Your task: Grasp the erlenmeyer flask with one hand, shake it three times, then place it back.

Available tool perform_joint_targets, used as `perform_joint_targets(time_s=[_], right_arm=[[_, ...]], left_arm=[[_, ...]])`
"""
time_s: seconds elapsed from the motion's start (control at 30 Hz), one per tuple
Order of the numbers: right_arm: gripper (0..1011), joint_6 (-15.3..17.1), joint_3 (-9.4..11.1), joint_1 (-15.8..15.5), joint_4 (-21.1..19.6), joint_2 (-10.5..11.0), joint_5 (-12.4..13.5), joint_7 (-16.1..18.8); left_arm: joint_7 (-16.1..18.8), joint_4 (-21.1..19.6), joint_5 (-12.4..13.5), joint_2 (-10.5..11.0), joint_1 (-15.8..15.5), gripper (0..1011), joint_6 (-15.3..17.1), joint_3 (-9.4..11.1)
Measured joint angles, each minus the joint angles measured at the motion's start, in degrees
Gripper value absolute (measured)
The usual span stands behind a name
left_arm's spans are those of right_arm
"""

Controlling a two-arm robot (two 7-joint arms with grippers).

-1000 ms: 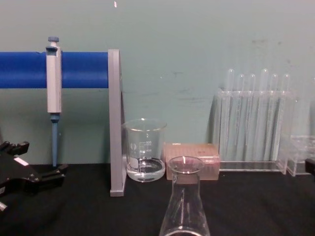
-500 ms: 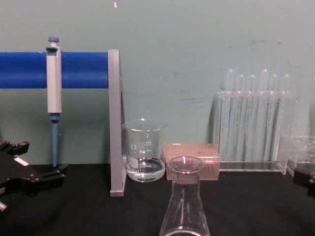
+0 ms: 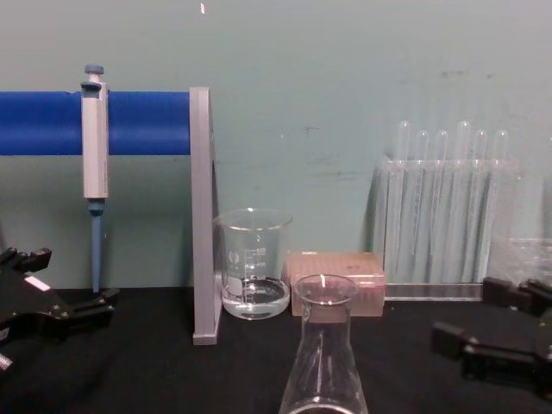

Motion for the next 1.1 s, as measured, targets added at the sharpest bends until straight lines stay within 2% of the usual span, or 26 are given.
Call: perform_joint_targets(time_s=[0.43, 1.1], right_arm=[[1003, 0.8, -2.6, 4.5, 4.1, -3.9, 0.4, 7.7], [1003, 2.4, -6.1, 11.6, 11.7, -8.7, 1.1, 11.7]], left_arm=[[0.0, 0.0, 0.0, 0.0, 0.0, 1001, 0.0, 0.0], [0.0, 0.0, 0.0, 0.0, 0.0, 1001, 0.0, 0.0]])
